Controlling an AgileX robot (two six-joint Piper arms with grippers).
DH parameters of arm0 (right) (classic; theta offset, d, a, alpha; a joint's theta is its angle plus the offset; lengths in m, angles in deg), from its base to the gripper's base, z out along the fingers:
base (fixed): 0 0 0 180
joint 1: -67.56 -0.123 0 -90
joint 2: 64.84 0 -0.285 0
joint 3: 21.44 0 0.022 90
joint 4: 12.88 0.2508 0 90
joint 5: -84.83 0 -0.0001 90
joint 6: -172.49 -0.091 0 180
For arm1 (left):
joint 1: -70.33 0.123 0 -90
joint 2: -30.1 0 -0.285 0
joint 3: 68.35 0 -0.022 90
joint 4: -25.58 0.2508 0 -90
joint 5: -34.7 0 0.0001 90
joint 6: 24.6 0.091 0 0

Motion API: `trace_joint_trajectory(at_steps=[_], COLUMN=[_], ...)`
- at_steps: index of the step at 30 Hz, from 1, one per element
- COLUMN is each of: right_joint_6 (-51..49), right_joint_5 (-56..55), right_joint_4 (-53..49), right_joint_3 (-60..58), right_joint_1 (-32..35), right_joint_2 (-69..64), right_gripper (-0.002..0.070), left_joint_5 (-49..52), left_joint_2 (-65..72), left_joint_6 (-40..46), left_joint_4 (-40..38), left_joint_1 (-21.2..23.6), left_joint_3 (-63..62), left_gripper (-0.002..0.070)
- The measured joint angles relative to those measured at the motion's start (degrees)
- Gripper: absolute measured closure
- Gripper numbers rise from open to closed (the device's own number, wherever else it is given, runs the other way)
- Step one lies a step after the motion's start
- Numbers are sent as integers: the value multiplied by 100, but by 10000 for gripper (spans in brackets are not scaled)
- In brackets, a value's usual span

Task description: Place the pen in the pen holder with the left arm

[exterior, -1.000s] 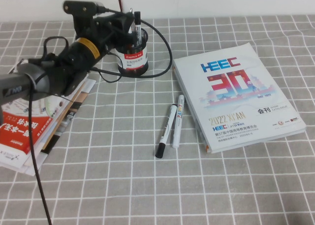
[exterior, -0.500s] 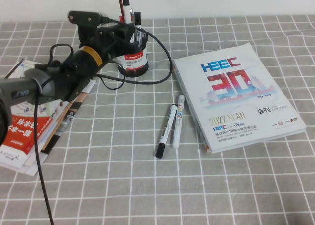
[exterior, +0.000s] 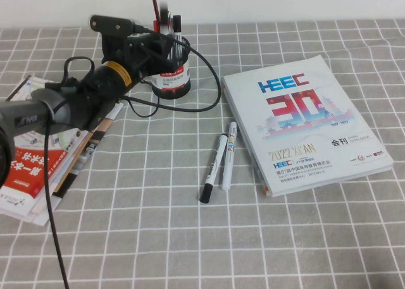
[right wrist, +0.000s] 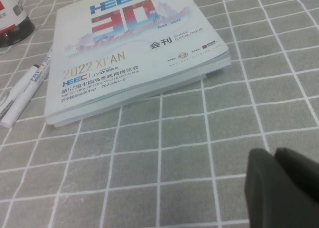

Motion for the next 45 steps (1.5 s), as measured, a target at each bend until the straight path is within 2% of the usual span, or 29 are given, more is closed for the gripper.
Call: trace_joint_trajectory(at_steps=[7,11,14,18,22,35,45], right_joint_6=[0,0,0,0,0,0,0], right_joint_5=[0,0,0,0,0,0,0], right_joint_4=[0,0,0,0,0,0,0], right_joint_3=[0,0,0,0,0,0,0], right_joint_1=[0,0,0,0,0,0,0], right_joint_2=[0,0,0,0,0,0,0], right_gripper=[691,691,691,691,691,691,691], left_joint_5=[142,885,1314,1360,1253,1734,1609], left_joint_2=[-119,-587,-1187,-2105,-3171,-6643,-8317], left_joint_6=[0,-268,-1244,-2595,-3370,-3875,-4024], left_joint_4=[0,410,1407,2773,3558,3775,3798], left_joint_1=[34,58,58,65,65,65,65], left_joint_3=[0,0,92,558,1356,4749,6308], left_gripper=[418,424,490,631,666,675,675])
